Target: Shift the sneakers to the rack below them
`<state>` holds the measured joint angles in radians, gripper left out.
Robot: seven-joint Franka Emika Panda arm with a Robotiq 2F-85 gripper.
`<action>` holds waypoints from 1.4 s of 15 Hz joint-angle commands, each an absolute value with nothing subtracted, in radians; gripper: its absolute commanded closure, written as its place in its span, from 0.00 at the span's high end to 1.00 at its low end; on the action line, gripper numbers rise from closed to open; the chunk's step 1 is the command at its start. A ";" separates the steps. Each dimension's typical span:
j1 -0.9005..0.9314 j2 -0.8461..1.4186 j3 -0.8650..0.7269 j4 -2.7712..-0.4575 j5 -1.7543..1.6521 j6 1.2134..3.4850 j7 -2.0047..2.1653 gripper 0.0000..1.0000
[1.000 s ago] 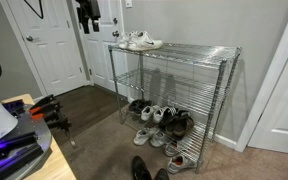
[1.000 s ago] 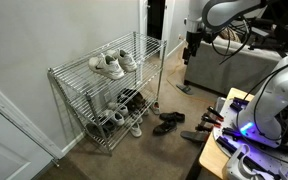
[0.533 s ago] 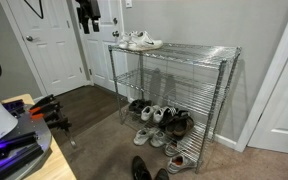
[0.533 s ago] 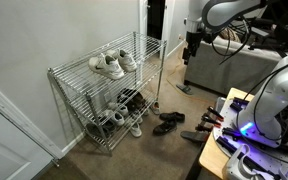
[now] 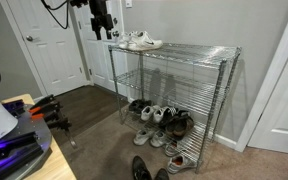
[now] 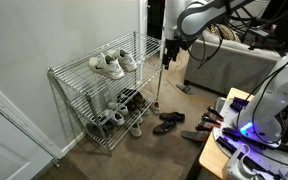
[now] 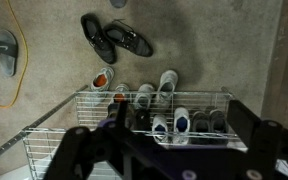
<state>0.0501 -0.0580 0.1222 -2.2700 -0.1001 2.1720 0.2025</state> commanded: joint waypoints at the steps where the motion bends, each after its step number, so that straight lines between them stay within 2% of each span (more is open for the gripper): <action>1: 0.067 0.093 0.112 -2.144 -0.153 2.211 0.286 1.00; 4: 0.080 0.170 0.097 -2.074 -0.165 2.195 0.290 1.00; 5: 0.078 0.122 0.095 -2.122 -0.136 2.204 0.262 1.00; 14: 0.085 0.142 0.088 -2.106 -0.136 2.203 0.262 1.00; 21: 0.209 0.196 0.161 -1.971 -0.198 2.357 0.236 1.00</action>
<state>0.1681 0.1596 0.1421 -2.0347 -0.1607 2.3151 0.2559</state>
